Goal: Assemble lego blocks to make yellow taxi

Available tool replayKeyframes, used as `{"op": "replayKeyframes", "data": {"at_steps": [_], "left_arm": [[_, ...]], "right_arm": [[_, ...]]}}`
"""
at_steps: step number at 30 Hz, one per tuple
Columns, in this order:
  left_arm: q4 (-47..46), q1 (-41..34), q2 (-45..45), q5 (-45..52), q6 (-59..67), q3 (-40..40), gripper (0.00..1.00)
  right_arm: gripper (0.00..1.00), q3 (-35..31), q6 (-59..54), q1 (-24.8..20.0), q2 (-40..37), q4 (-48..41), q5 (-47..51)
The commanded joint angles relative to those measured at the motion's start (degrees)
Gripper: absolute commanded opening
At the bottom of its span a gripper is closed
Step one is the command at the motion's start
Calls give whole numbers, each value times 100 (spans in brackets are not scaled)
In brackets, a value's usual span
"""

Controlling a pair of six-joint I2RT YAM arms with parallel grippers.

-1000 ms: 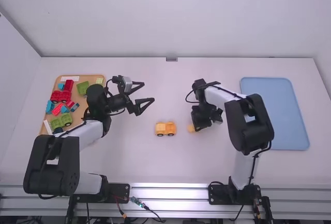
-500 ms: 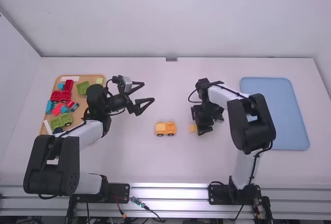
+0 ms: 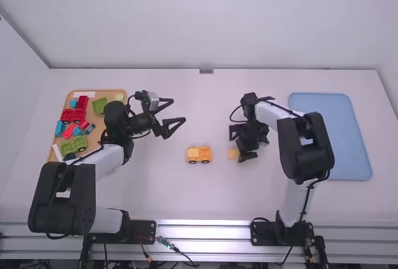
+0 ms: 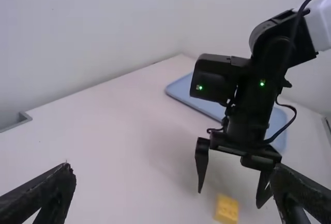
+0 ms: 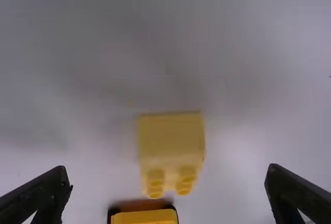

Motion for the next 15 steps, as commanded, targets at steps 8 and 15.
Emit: {"op": "replayKeyframes", "data": {"at_steps": [8, 15], "left_arm": [[26, -4, 13, 81, -1, 122, 99], [24, -4, 13, 63, -1, 122, 99]], "right_arm": [[99, 170, -2605, -334, -62, -192, -656], [99, 975, -4131, -553, -62, -1220, -570]]}}
